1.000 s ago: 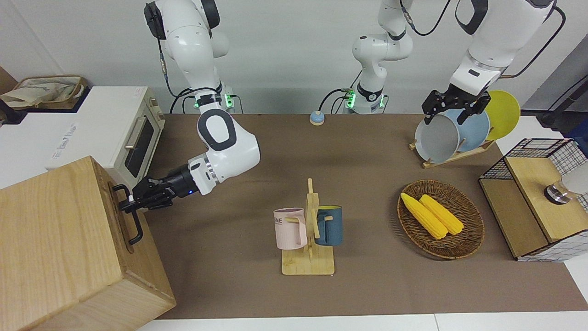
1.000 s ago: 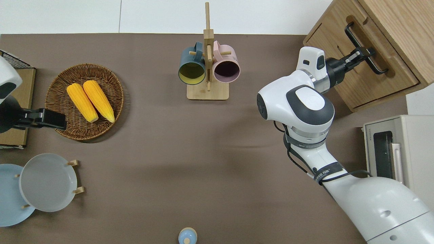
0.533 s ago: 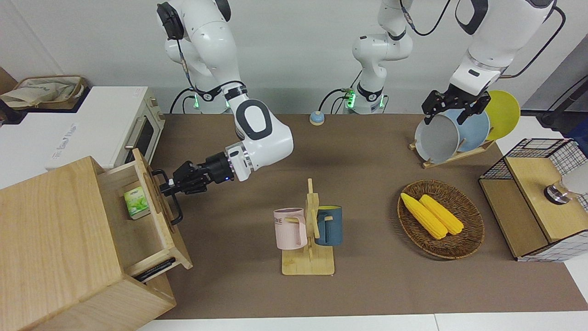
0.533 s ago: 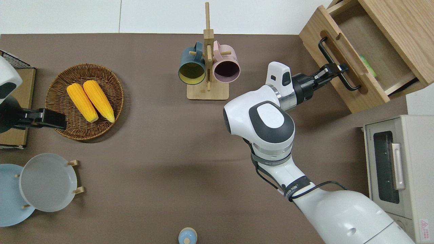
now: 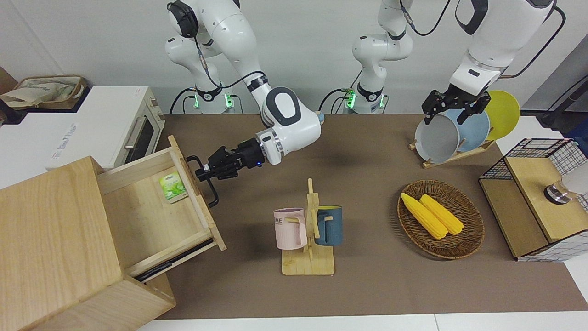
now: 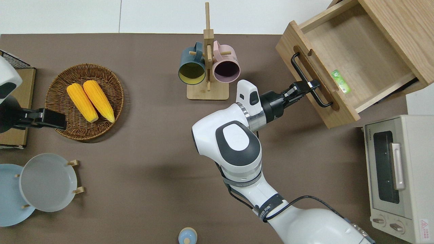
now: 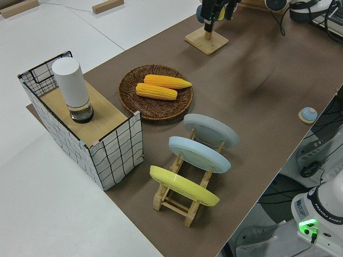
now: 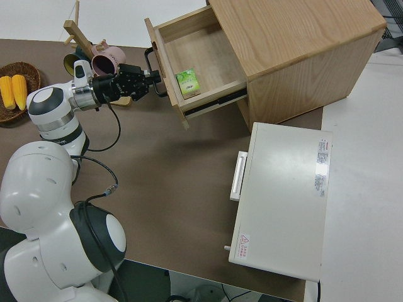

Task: Slide drawer open with right arm
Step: 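Pull the handle toward the robot with the right gripper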

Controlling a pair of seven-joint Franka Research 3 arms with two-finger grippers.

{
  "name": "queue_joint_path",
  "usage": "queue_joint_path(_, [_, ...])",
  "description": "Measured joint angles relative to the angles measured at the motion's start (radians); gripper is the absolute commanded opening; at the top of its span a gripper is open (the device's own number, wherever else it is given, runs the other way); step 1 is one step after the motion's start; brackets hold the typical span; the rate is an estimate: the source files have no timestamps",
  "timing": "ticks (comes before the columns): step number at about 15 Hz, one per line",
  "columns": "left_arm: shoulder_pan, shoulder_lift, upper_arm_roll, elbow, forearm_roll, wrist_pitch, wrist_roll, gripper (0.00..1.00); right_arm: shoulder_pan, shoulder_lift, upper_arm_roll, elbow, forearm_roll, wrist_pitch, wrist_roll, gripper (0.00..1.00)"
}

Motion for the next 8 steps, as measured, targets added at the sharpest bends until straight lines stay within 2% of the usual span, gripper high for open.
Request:
queue_joint_path(5, [0.000,0.000,0.000,0.000,0.000,0.000,0.000,0.99,0.064,0.000,0.000,0.005,0.035,-0.032,0.003,0.000])
queue_joint_path(8, [0.000,0.000,0.000,0.000,0.000,0.000,0.000,0.99,0.071,0.000,-0.001,0.005,0.037,-0.035,0.004,0.000])
